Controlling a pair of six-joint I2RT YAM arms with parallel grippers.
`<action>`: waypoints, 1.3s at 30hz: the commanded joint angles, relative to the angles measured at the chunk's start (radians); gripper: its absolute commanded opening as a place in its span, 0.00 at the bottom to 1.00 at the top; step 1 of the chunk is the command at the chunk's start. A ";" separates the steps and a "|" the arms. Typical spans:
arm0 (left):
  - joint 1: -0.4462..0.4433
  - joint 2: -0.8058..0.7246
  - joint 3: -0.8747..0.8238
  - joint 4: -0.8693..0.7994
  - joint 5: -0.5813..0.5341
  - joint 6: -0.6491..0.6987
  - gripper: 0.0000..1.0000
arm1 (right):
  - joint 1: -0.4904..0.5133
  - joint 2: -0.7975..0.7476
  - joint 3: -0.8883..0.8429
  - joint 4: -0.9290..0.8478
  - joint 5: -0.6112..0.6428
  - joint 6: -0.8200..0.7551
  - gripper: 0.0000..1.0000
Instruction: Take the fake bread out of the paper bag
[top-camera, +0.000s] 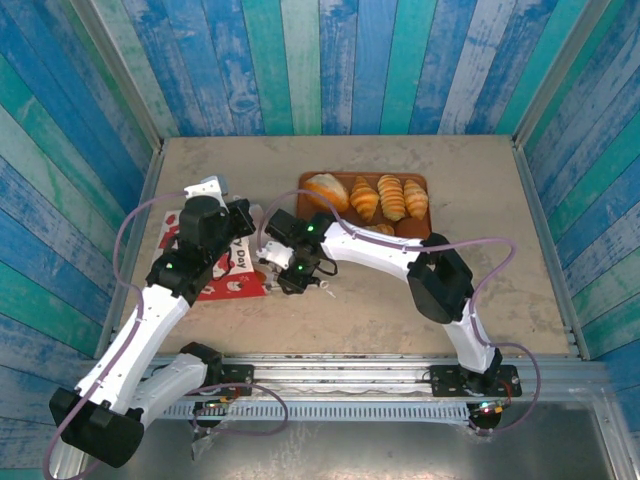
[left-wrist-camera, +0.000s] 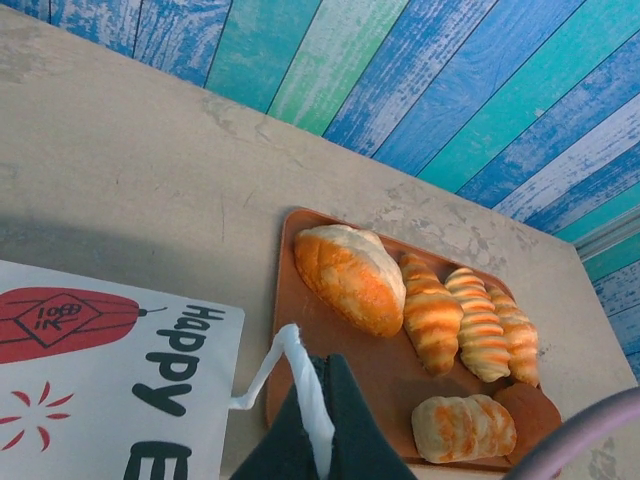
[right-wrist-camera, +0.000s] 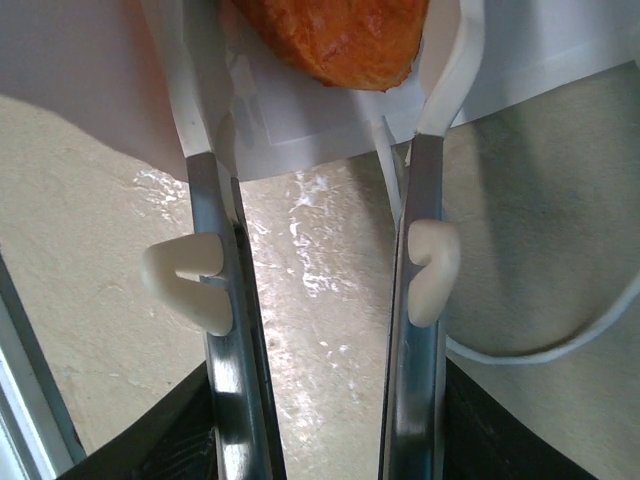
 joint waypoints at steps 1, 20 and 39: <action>-0.002 -0.020 0.020 -0.004 -0.033 0.013 0.00 | 0.009 -0.102 -0.022 -0.009 0.096 0.011 0.48; -0.002 0.003 0.027 0.016 0.003 0.015 0.00 | 0.065 -0.243 -0.151 0.089 0.317 -0.005 0.48; -0.002 -0.014 0.018 0.029 -0.041 0.012 0.00 | 0.068 -0.570 -0.447 0.151 0.531 0.015 0.49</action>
